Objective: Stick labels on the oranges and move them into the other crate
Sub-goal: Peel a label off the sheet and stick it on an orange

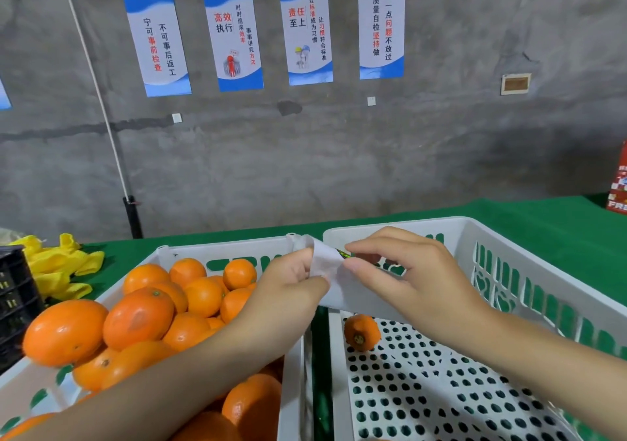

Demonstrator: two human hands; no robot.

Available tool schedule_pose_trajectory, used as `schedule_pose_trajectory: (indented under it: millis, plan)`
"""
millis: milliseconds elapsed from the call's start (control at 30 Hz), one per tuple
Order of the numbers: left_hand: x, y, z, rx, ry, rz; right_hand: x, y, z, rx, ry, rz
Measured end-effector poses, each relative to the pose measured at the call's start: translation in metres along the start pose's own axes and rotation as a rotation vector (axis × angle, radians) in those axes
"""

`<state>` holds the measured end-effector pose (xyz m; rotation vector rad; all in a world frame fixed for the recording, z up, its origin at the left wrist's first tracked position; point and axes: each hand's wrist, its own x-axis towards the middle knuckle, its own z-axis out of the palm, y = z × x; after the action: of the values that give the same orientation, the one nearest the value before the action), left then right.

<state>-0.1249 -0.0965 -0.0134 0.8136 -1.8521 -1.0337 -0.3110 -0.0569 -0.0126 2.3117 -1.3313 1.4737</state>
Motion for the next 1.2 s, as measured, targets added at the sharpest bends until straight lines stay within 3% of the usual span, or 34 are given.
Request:
schedule_pose_trajectory:
  millis: [100,233,567,800,967,1200]
  plan:
    - [0.001,-0.002,-0.002,0.049,0.024,-0.011,0.001,-0.002,-0.002,0.017,0.004,-0.003]
    - [-0.002,0.001,0.001,0.093,-0.067,-0.021,0.001,-0.006,-0.004,-0.086,0.001,-0.075]
    - [0.000,-0.002,0.000,0.137,-0.074,0.015,0.002,-0.006,-0.007,0.035,-0.073,-0.023]
    - [-0.002,-0.002,0.001,0.089,-0.129,-0.028,0.001,-0.006,-0.009,-0.048,-0.098,-0.117]
    - [-0.004,0.002,-0.003,0.000,-0.131,-0.024,0.002,-0.002,-0.007,0.046,-0.091,-0.057]
    - [-0.005,0.000,-0.002,0.076,-0.123,-0.013,0.004,-0.003,-0.010,0.119,-0.053,0.005]
